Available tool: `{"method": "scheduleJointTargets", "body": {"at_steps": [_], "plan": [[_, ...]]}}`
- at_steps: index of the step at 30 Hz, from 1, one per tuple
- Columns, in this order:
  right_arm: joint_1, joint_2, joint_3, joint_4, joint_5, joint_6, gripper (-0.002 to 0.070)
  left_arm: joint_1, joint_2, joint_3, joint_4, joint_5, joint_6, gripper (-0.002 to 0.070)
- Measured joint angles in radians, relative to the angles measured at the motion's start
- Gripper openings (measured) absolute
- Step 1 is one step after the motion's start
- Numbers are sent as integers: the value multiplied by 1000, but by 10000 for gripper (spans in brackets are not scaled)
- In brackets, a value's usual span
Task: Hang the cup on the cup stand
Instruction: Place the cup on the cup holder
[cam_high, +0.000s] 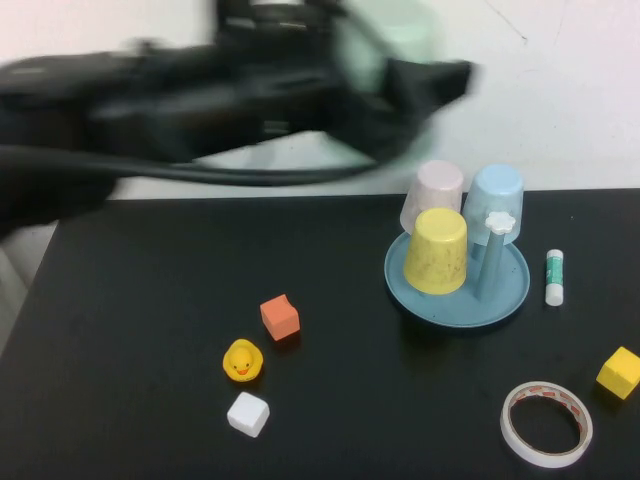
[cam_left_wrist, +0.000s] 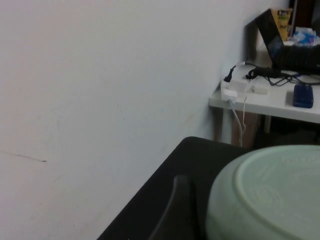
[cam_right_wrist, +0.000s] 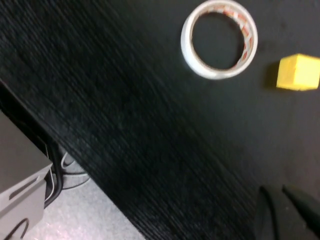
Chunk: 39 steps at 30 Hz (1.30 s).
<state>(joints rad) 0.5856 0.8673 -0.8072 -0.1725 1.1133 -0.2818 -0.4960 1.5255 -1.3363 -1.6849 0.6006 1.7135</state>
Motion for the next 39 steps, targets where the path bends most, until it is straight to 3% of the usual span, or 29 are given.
{"method": "scheduleJointTargets", "body": {"at_steps": [5,12,26,39], "plan": [[0,-30,34,-4,31,4,1,-111,198,-149,-2,-68,-8,572],[0,-32,34,-4,43,4,0,-171,496,-394,-6,-92,-17,572],[0,-32,34,-4,43,6,0,-179,889,-810,-12,-166,-99,571],[0,-32,34,-4,43,6,0,-179,981,-839,-19,-262,-129,571]]}}
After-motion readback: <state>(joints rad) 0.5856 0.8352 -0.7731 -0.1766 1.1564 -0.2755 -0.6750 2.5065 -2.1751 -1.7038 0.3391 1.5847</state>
